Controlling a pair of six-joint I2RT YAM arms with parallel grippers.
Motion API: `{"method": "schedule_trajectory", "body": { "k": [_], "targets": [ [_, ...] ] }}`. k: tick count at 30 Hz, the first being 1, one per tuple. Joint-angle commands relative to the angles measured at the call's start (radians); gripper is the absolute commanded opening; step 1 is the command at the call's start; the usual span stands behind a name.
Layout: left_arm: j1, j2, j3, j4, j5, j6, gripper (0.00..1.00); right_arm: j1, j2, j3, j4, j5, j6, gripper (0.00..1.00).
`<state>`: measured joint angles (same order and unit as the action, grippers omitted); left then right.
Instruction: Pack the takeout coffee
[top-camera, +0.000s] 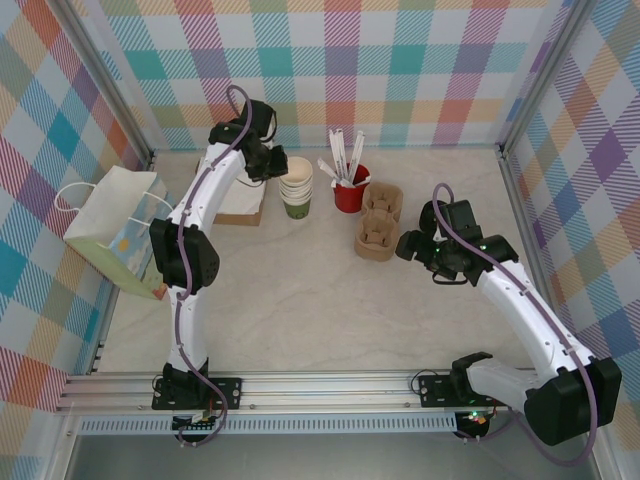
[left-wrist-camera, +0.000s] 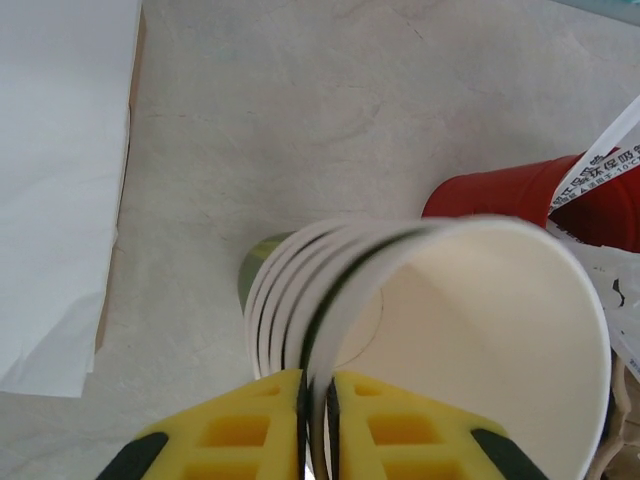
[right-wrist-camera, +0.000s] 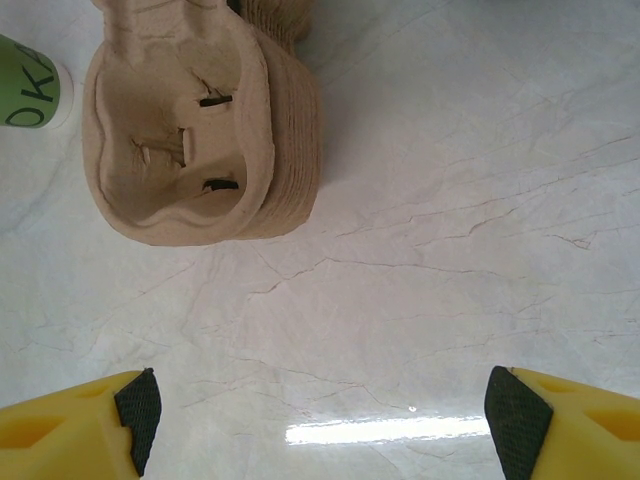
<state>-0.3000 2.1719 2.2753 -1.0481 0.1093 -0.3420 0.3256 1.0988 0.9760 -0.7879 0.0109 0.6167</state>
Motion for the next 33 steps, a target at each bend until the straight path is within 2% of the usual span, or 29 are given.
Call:
{"method": "schedule_trajectory", "body": {
  "k": [1,9,20,33],
  "targets": [
    [-0.006,0.007,0.044,-0.033,-0.017,0.01,0.09,-0.003,0.01,-0.007,-0.006,-0.007,0.011,0.86],
    [-0.007,-0.007,0.078,-0.058,-0.024,0.019,0.0,-0.004,0.018,-0.004,-0.007,-0.007,0.008,0.86],
    [-0.007,-0.063,0.121,-0.067,-0.014,0.013,0.0,-0.004,0.018,0.008,-0.025,0.006,0.002,0.87],
    [-0.007,-0.233,0.105,-0.087,-0.03,0.013,0.0,-0.004,0.01,0.04,-0.051,0.024,-0.012,0.87]
  ]
}}
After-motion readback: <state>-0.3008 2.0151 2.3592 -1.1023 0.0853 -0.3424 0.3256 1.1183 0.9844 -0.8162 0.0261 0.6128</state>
